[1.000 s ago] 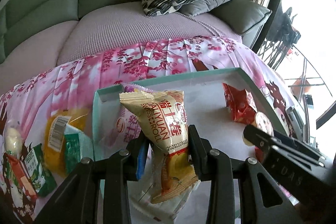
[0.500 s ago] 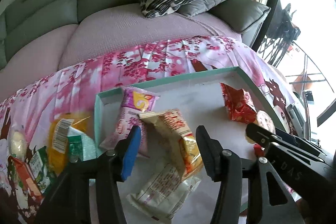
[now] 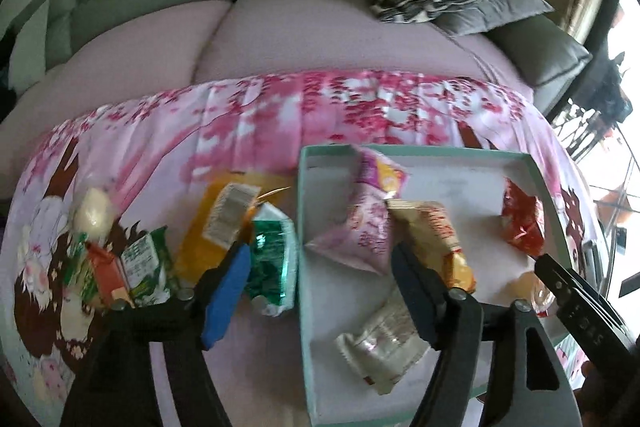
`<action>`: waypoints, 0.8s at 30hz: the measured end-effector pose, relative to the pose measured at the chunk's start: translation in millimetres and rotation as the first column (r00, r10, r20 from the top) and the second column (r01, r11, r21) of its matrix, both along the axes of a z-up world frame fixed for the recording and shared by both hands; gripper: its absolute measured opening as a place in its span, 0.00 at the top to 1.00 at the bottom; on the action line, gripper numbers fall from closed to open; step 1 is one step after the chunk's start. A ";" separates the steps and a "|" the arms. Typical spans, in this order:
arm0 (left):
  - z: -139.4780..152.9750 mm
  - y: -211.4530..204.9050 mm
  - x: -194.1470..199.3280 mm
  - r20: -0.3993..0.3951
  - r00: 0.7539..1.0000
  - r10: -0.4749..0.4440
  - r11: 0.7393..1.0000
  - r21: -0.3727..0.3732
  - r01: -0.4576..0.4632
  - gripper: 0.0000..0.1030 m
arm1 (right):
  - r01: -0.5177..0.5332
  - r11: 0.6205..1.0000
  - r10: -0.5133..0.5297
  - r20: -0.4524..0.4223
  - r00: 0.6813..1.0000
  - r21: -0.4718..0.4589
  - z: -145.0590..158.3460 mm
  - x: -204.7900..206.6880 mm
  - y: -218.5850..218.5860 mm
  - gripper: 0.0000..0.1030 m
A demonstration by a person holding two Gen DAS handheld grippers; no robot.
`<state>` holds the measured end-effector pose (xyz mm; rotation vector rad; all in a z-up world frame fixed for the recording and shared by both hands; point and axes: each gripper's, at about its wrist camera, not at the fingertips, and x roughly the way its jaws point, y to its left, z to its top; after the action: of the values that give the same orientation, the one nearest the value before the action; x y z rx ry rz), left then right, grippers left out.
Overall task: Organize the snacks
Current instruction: 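Open both grippers to drop the yellow packet and jelly cup into the tray, then move left gripper to the clear bun bag while right gripper approaches the red wafer packet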
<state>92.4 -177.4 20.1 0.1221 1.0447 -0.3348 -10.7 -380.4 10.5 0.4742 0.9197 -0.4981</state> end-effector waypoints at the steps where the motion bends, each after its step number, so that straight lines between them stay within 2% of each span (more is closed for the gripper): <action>1: -0.3 2.6 1.3 -0.004 1.000 0.009 1.000 -0.003 -0.009 0.26 | -0.002 1.000 0.002 -0.003 1.000 -0.003 0.0 0.3 0.5 0.32; 4: -2.3 10.1 4.7 -0.012 0.999 0.040 0.999 -0.003 -0.040 0.23 | -0.006 1.000 0.006 -0.013 1.000 -0.012 -0.6 1.4 1.6 0.26; 5: -3.8 11.8 6.3 -0.014 0.999 0.051 0.999 0.002 -0.051 0.17 | -0.007 1.000 0.007 -0.017 1.000 -0.016 -0.9 1.7 1.8 0.24; 7: -6.2 14.6 7.8 -0.014 0.998 0.069 0.998 0.006 -0.069 0.11 | -0.009 1.000 0.008 -0.025 1.000 -0.024 -1.3 2.3 1.9 0.23; 17: -8.8 22.1 9.2 0.017 0.994 0.112 0.993 0.026 -0.113 0.05 | -0.025 0.999 0.023 -0.039 0.999 -0.044 -1.7 4.1 5.2 0.11; 19: -8.8 23.1 9.4 0.024 0.993 0.119 0.992 0.027 -0.120 0.04 | -0.029 0.999 0.027 -0.040 0.999 -0.046 -1.8 4.5 6.4 0.07; 20: -8.8 23.8 9.5 0.029 0.992 0.124 0.992 0.032 -0.125 0.03 | -0.031 0.998 0.029 -0.037 0.999 -0.047 -1.6 4.5 7.0 0.00; 24: -8.8 26.7 10.0 0.035 0.990 0.138 0.989 0.040 -0.139 0.02 | -0.039 0.998 0.038 -0.033 0.999 -0.052 -0.8 4.7 9.3 0.00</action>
<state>102.5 -150.7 11.3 0.0923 1.0225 -0.1840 -5.9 -371.1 9.7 0.4011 0.9429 -0.4948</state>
